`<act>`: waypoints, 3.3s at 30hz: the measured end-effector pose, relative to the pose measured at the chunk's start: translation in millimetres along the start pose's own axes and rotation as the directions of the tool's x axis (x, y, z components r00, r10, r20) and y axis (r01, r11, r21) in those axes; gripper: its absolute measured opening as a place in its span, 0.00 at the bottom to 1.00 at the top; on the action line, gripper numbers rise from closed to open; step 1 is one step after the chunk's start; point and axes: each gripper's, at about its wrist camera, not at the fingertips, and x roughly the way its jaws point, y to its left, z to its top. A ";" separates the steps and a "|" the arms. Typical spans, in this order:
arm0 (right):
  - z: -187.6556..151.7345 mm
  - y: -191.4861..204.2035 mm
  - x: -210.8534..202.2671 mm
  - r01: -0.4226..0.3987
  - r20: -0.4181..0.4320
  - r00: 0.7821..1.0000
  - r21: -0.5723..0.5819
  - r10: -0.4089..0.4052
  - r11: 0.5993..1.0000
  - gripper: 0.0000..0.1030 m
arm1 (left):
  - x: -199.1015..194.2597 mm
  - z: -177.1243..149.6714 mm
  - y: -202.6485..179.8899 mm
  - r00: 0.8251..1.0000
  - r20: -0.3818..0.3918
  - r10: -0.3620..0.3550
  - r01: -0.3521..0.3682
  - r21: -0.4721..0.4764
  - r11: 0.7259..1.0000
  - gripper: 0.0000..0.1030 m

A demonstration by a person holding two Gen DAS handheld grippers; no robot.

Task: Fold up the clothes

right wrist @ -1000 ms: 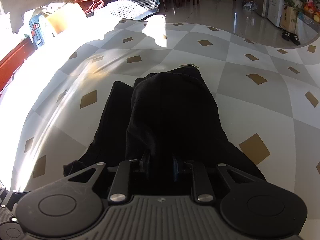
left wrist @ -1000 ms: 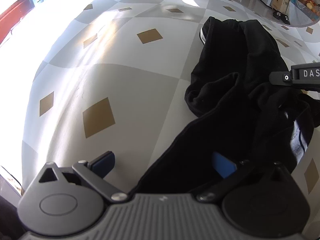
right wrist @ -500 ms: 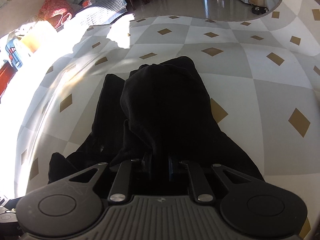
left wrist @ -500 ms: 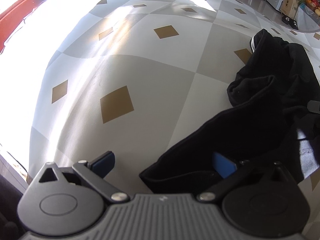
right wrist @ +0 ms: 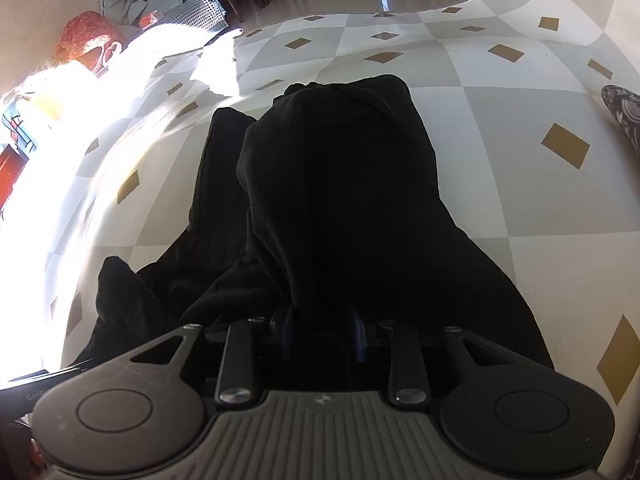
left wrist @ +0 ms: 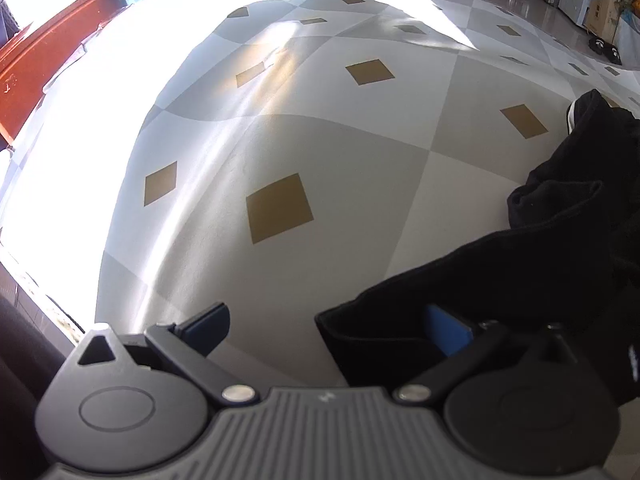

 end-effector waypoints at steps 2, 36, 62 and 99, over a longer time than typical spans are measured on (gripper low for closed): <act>-2.9 5.1 -3.7 0.007 0.005 1.000 -0.022 -0.007 1.000 0.33 | -1.2 -0.5 0.9 1.000 0.001 -0.017 0.017 -0.007 1.000 1.00; 52.2 1.2 5.3 -0.186 0.228 0.960 0.072 0.165 0.980 0.53 | 0.3 32.9 -75.3 0.976 0.157 -0.153 0.126 0.167 0.978 1.00; 33.1 -6.2 -45.2 -0.140 0.315 0.942 0.067 0.112 0.988 0.05 | 17.4 28.5 -58.3 0.982 0.180 0.054 -0.084 0.160 0.984 1.00; -15.8 -13.0 -91.6 -0.020 0.304 0.953 0.071 -0.002 0.997 0.48 | -20.3 31.3 -63.5 0.964 0.171 -0.206 0.181 0.149 0.972 1.00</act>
